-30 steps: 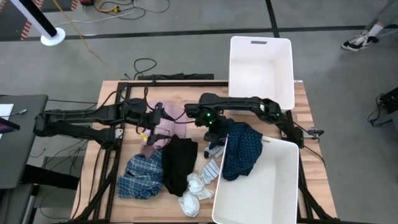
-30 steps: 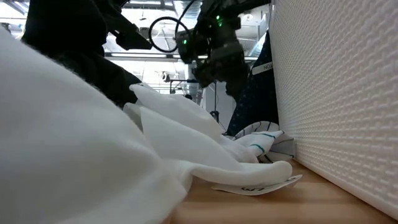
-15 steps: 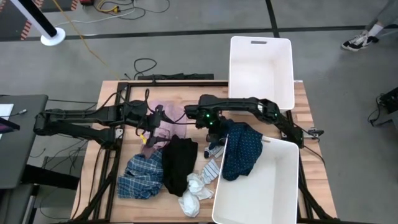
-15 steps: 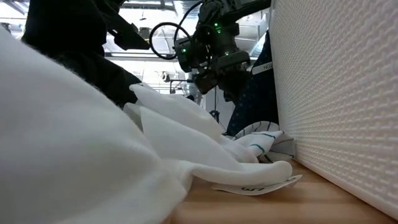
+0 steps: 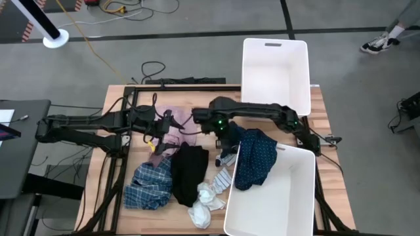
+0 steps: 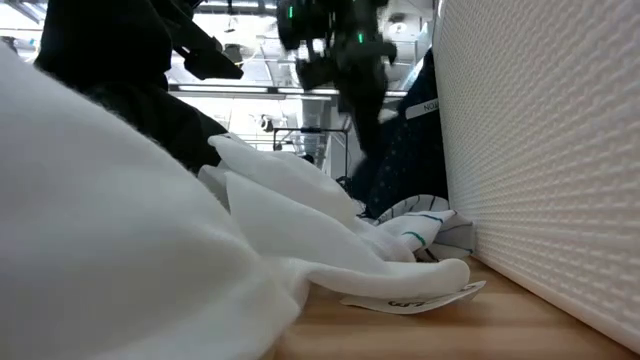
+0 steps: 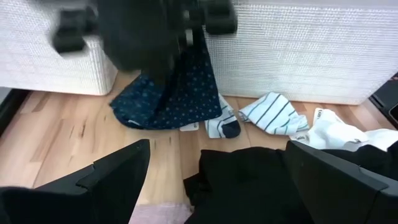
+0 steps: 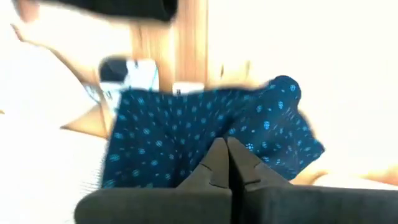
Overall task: Sort clothes
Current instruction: Put the top blue patterned polo in the bottom laundry bin
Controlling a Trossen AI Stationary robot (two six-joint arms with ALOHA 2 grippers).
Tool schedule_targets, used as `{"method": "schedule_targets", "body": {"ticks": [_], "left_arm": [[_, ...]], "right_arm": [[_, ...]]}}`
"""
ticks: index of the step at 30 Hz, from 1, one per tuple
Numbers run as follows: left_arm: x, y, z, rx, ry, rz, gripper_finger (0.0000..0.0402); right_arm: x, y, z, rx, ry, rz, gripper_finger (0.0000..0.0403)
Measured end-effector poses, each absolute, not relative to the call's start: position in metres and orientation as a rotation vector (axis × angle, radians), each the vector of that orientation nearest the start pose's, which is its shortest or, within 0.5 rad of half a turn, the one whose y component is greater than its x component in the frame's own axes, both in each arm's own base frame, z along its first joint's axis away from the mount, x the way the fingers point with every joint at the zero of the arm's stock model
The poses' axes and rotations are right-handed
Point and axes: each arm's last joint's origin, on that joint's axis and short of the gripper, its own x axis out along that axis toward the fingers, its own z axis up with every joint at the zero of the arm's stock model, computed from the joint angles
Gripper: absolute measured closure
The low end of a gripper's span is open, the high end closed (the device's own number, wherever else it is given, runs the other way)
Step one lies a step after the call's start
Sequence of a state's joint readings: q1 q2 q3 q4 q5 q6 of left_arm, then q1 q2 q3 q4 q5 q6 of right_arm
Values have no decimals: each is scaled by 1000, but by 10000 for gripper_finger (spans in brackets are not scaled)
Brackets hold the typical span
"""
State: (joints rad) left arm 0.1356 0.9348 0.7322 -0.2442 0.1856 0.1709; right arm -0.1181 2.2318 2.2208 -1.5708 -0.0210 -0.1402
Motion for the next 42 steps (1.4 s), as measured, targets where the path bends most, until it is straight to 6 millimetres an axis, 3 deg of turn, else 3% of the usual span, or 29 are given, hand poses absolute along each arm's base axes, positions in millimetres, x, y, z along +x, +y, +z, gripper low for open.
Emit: {"method": "schedule_targets", "body": {"ticks": [5,12,19,30,39,42], "left_arm": [[202,22,286,91,408,-86,33],[210,22,290,93,337,-101,33],[247,24,283,82,220,-105,33],[310,47,217,-57,232,31,33],[354,41,185,-206,155,-317,32],[370,36,182,-211,152,-249,32]], "right_arm": [[416,-41,333,-94,1357,-12,402],[374,-25,405,-215,1118,-154,402],[335,4,469,-229,778,-120,403],[310,31,494,-303,642,-81,403],[312,33,493,-327,646,-69,403],[312,33,494,-331,640,-68,403]]}}
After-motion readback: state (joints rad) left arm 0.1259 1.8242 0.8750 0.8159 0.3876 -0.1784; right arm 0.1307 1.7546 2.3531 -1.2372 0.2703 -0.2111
